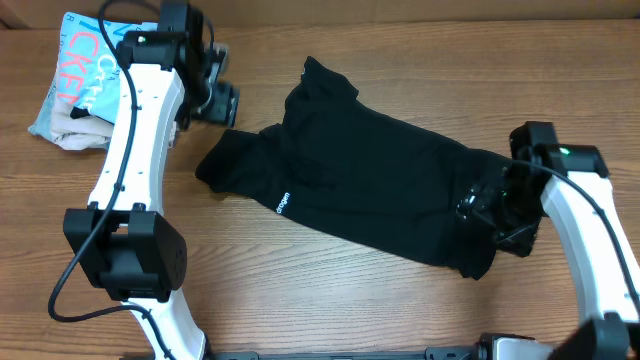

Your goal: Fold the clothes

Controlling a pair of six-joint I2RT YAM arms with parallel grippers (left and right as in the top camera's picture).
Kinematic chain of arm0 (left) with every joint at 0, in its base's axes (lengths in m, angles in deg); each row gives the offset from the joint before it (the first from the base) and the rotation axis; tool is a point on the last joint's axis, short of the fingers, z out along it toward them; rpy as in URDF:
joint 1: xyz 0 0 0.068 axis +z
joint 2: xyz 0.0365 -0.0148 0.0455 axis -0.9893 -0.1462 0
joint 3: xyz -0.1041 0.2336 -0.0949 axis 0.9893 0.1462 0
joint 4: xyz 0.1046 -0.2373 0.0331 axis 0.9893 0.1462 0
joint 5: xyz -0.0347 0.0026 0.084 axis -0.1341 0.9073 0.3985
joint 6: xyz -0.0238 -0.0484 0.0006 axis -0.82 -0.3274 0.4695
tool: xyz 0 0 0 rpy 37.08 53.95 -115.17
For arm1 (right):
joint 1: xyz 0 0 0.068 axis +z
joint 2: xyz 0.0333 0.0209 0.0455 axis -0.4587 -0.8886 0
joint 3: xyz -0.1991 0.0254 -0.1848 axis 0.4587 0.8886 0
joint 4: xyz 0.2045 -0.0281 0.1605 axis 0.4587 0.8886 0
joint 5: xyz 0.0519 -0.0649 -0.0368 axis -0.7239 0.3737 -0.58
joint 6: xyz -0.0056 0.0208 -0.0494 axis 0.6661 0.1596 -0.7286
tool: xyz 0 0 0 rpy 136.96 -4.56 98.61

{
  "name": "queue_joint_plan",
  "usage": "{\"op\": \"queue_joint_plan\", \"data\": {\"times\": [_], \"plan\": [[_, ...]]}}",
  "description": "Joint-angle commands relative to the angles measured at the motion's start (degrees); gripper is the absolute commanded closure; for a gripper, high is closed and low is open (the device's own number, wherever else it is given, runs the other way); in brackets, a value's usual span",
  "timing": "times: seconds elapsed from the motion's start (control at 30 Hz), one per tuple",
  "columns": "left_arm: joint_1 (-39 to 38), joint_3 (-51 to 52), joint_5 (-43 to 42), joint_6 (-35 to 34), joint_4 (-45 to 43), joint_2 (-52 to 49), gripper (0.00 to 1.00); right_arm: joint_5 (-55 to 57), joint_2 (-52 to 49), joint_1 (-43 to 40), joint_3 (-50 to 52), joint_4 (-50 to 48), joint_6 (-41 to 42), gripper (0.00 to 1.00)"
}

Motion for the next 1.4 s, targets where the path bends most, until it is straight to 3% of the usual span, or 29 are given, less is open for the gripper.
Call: {"op": "queue_joint_plan", "data": {"times": [0.0,0.33,0.53,0.9,1.23,1.33,1.37], "plan": [[-3.2,-2.2,-8.8,6.2,-6.0,1.9,0.17,1.8,3.7,-0.4,-4.1,-1.3,-2.4,0.04],[-13.6,-2.4,-3.4,8.4,-27.8,-6.7,0.03,3.0,3.8,-0.4,-17.3,-1.4,-6.1,0.02],[-14.3,-2.4,-2.7,8.2,-37.1,-15.2,0.03,3.1,3.8,-0.4,-18.2,-1.0,-7.4,0.03],[-14.3,-2.4,-1.8,5.1,-46.4,-26.4,0.05,3.2,3.8,-0.4,-18.2,-0.1,-7.6,0.04],[-14.4,-2.4,-1.9,3.8,-50.7,-31.2,0.14,3.2,3.8,-0.4,-18.1,0.1,-7.5,0.11],[-14.4,-2.4,-2.0,3.8,-51.9,-32.2,0.24,3.2,3.7,-0.4,-18.1,0.0,-7.5,0.11],[-14.4,-2.4,-2.0,3.8,-52.1,-32.5,0.34,3.2,3.7,-0.4,-18.1,0.0,-7.5,0.11]]}}
